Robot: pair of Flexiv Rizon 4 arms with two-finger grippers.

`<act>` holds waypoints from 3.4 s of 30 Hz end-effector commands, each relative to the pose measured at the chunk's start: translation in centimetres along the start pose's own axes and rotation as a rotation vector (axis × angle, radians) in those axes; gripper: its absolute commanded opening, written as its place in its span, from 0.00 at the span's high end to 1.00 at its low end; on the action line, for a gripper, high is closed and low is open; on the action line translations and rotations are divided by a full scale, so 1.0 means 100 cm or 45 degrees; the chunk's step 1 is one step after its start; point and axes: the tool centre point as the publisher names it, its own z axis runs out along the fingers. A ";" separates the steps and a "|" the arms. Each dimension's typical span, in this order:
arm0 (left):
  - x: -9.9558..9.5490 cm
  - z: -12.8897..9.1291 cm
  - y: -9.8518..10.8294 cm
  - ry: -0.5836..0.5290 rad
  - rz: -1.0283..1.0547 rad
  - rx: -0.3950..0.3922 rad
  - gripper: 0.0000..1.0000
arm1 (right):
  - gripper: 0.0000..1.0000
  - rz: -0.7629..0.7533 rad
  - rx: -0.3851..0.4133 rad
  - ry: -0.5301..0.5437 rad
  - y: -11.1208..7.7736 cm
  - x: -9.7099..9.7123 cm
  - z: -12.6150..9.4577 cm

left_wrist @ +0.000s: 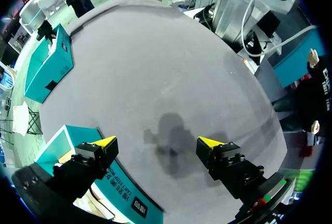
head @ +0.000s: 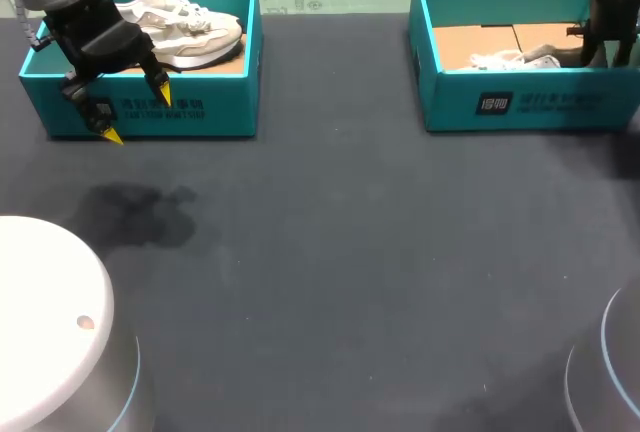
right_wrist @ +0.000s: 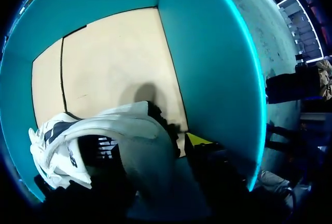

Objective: Take the shoe out of the shoebox, open the shoe tongue, remove and reinsert the insole, then place the shoe into the shoebox

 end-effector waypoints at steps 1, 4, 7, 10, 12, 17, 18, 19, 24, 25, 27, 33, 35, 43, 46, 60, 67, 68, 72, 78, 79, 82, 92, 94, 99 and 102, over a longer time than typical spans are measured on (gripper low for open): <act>0.000 0.000 0.000 0.001 0.000 -0.003 0.00 | 0.53 0.005 -0.030 -0.005 -0.009 0.000 -0.019; 0.000 0.000 0.000 0.001 0.000 -0.003 0.00 | 0.43 0.012 -0.040 -0.001 -0.010 0.002 -0.029; 0.000 0.000 0.000 0.001 0.000 -0.003 0.00 | 0.20 0.018 -0.045 -0.003 -0.012 0.003 -0.038; 0.000 0.000 0.000 0.001 0.000 -0.003 0.00 | 0.02 0.029 -0.050 0.008 -0.014 0.003 -0.046; 0.000 0.000 0.000 0.001 0.000 -0.003 0.00 | 0.00 0.039 -0.060 0.025 -0.016 0.004 -0.055; 0.000 0.000 0.000 0.001 0.000 -0.003 0.00 | 0.00 0.046 -0.096 0.065 -0.024 0.011 -0.083; 0.000 0.000 0.000 0.001 0.000 -0.003 0.00 | 0.00 0.041 -0.104 0.091 -0.026 0.013 -0.088; 0.000 0.000 0.000 0.001 0.000 -0.003 0.00 | 0.00 0.042 -0.096 0.084 -0.028 0.015 -0.094; 0.000 0.000 0.000 0.001 0.000 -0.003 0.00 | 0.00 0.036 -0.097 0.123 -0.041 0.025 -0.121; 0.000 0.000 0.000 0.001 0.000 -0.003 0.00 | 0.00 0.034 -0.101 0.117 -0.045 0.027 -0.127; 0.000 0.000 0.000 0.001 0.000 -0.003 0.00 | 0.00 0.027 -0.106 0.137 -0.051 0.028 -0.136; 0.000 0.000 0.000 0.001 0.000 -0.003 0.00 | 0.00 -0.006 -0.099 0.153 -0.076 0.038 -0.161; 0.000 0.000 0.000 0.001 0.000 -0.003 0.00 | 0.00 -0.022 -0.094 0.165 -0.086 0.042 -0.166; 0.000 0.000 0.000 0.001 0.000 -0.003 0.00 | 0.00 -0.029 -0.067 0.176 -0.128 0.055 -0.182; 0.000 0.000 0.000 0.001 0.000 -0.003 0.00 | 0.00 -0.021 -0.047 0.187 -0.140 0.060 -0.184; -0.018 -0.016 0.039 0.048 0.158 0.051 0.00 | 0.00 -0.017 -0.037 0.195 -0.147 0.065 -0.186; -0.050 -0.039 0.100 0.163 0.512 0.028 0.00 | 0.00 -0.017 -0.037 0.195 -0.147 0.065 -0.186; -0.053 -0.042 0.108 0.155 0.557 -0.001 0.00 | 0.00 -0.017 -0.037 0.195 -0.147 0.065 -0.186; -0.061 -0.060 0.141 0.181 0.805 -0.099 0.00 | 0.00 -0.017 -0.037 0.195 -0.147 0.065 -0.186; -0.061 -0.060 0.141 0.181 0.805 -0.099 0.00 | 0.00 -0.017 -0.037 0.195 -0.147 0.065 -0.186; -0.061 -0.060 0.141 0.181 0.805 -0.099 0.00 | 0.00 -0.017 -0.037 0.195 -0.147 0.065 -0.186; -0.061 -0.060 0.141 0.181 0.805 -0.099 0.00 | 0.00 -0.017 -0.037 0.195 -0.147 0.065 -0.186; -0.084 -0.060 0.175 0.177 0.791 -0.229 0.00 | 0.00 -0.017 -0.037 0.195 -0.147 0.065 -0.186; -0.092 -0.066 0.189 0.193 0.819 -0.267 0.00 | 0.00 -0.017 -0.037 0.195 -0.147 0.065 -0.186; -0.117 -0.083 0.226 0.202 0.916 -0.278 0.00 | 0.00 -0.017 -0.037 0.195 -0.147 0.065 -0.186; -0.117 -0.083 0.226 0.202 0.916 -0.278 0.00 | 0.00 -0.017 -0.037 0.195 -0.147 0.065 -0.186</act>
